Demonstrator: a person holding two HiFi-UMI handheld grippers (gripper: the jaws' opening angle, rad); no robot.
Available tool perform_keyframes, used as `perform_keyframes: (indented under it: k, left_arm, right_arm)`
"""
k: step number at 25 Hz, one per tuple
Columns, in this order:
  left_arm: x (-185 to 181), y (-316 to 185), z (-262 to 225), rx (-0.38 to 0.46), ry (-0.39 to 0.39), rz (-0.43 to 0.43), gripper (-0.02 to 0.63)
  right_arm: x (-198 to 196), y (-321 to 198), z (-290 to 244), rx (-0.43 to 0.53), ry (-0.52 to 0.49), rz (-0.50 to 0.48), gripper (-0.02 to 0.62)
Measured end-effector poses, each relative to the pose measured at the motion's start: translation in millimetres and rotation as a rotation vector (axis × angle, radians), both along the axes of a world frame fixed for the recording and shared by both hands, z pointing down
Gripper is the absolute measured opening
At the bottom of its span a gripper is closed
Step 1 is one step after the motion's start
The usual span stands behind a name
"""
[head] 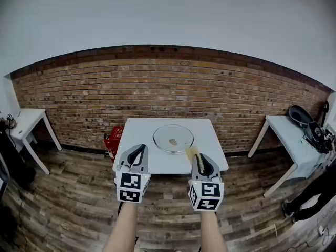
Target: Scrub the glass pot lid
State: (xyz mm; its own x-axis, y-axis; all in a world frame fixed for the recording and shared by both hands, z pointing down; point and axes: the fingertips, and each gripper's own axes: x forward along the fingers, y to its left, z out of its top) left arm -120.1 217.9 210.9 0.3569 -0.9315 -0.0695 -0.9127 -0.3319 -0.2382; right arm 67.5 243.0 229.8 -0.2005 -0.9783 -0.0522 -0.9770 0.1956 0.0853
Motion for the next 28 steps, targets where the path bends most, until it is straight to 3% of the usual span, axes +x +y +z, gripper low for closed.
perform_keyframes:
  k: [12,28]
  left_arm:
    - [12.2,-2.3,9.1,-0.03,0.005,0.004,0.011]
    - [81.6,-17.2,17.3,-0.031,0.006,-0.021,0.011]
  right_arm:
    - [17.6,0.9,-0.4,0.01,0.0,0.012,0.058]
    - [82.8,-21.1,18.5,-0.011,-0.023,-0.03,0.058]
